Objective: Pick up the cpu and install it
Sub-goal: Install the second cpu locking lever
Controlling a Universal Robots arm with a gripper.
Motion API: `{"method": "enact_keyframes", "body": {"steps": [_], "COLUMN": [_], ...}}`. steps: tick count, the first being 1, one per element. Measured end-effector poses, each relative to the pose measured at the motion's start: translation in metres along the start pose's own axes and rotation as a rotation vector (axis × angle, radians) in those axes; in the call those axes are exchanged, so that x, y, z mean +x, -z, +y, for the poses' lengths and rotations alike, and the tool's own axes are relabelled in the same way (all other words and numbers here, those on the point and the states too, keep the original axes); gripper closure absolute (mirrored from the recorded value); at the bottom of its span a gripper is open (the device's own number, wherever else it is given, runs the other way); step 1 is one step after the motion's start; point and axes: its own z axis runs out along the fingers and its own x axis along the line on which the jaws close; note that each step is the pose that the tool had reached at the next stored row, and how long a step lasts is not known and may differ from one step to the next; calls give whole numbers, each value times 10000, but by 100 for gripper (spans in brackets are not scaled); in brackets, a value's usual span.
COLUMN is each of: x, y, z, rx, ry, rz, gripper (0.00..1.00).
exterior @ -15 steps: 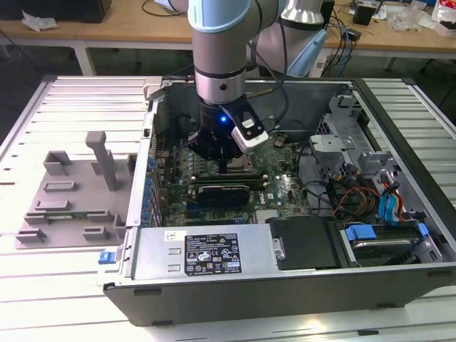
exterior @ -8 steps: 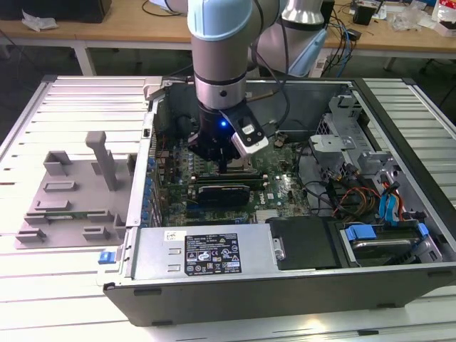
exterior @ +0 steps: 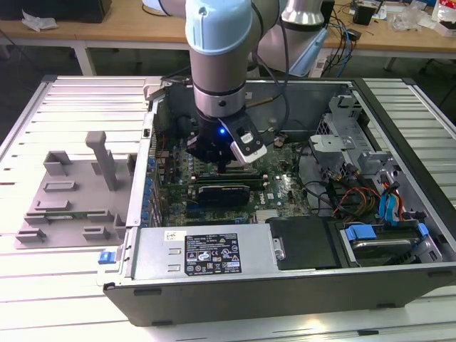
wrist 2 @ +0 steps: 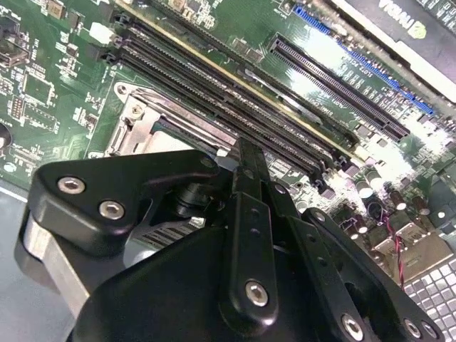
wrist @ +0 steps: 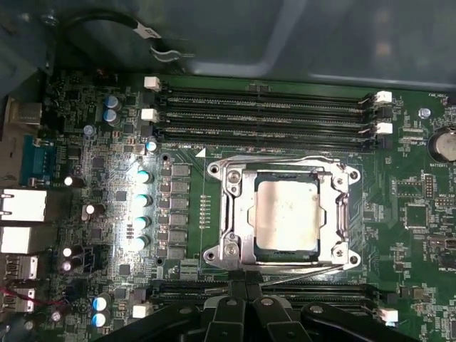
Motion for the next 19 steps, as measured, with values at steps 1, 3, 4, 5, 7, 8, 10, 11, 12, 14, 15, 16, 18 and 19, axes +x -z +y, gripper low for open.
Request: {"method": "enact_keyframes", "body": {"steps": [1, 3, 4, 5, 7, 8, 10, 11, 12, 14, 15, 16, 18, 19], "x": [6, 39, 49, 61, 80, 88, 107, 115, 120, 139, 147, 150, 167, 172], "y": [-6, -25, -31, -37, -49, -58, -80, -89, -98, -132, -152, -159, -168, -168], "z": [-11, -48, -54, -60, -64, -65, -67, -68, -69, -72, -73, -73, -79, -79], "rx": [-51, -350, -433, -510, -618, -656, -717, -734, -748, -837, -912, -930, -933, -936], "ry": [-3, -21, -25, -31, -37, -39, -42, -44, -45, -48, -53, -56, -56, -55], "rz": [-2, -14, -18, -21, -26, -28, -31, -30, -31, -33, -38, -40, -38, -39], "gripper": [89, 89, 89, 89, 89, 89, 89, 89, 89, 89, 89, 89, 89, 89]}}
